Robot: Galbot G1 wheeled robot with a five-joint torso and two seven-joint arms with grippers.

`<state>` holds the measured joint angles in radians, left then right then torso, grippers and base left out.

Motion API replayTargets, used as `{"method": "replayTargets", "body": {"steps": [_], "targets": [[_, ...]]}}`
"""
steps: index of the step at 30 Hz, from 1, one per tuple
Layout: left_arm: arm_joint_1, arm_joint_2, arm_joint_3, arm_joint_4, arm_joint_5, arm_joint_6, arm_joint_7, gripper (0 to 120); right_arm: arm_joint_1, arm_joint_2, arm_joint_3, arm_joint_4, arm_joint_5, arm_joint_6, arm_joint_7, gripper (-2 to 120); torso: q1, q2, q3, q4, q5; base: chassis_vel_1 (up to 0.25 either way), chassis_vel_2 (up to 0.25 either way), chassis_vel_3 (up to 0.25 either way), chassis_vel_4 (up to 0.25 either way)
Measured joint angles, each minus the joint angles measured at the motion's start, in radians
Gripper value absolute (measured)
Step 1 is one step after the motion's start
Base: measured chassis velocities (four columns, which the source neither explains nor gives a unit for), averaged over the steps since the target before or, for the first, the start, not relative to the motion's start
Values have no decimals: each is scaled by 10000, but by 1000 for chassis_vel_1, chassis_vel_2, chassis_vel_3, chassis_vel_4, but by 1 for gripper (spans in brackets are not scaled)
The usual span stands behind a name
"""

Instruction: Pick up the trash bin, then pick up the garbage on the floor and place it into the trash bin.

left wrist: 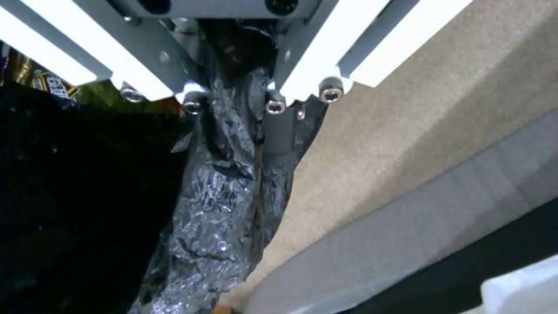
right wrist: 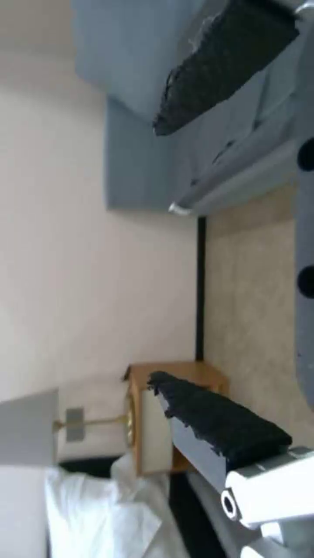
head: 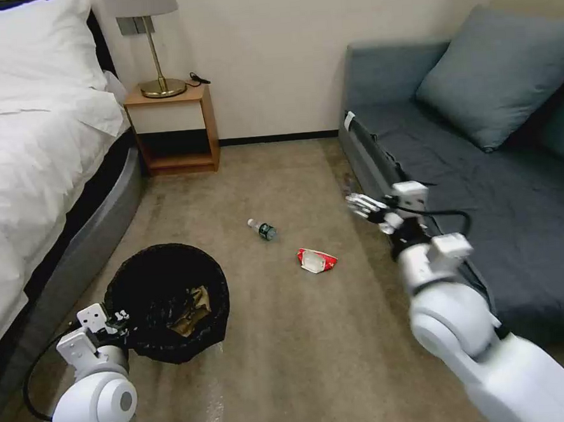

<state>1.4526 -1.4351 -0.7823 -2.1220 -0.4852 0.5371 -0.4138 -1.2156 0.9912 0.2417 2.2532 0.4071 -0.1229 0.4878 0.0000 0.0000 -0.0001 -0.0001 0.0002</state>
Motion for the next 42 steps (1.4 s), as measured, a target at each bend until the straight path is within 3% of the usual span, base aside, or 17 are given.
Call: {"method": "replayTargets", "body": {"steps": [3, 12, 23, 42], "targets": [[-8, 4, -95, 4, 11, -58, 12, 2, -1733, 680, 319, 260, -1336, 328, -178, 100, 0, 0, -1, -1, -2, 0, 0, 0, 0], [-34, -54, -90, 32, 81, -106, 16, 2, -2612, 1706, -6, -39, -2431, 1011, -514, 100, 0, 1, 0, 2, -3, 0, 0, 0, 0], [-28, -71, -86, 18, 116, -107, 17, 2, -2387, 1656, -162, -364, -2440, 1153, -618, 100, -1, 1, -1, 2, -1, -22, 36, 26, -32], [-105, -40, -206, 69, 81, -108, -12, 2, -1736, 1297, -468, -1025, -2063, 1034, -691, 100, 0, 0, 1, 2, -2, -154, 149, 146, -144]]}}
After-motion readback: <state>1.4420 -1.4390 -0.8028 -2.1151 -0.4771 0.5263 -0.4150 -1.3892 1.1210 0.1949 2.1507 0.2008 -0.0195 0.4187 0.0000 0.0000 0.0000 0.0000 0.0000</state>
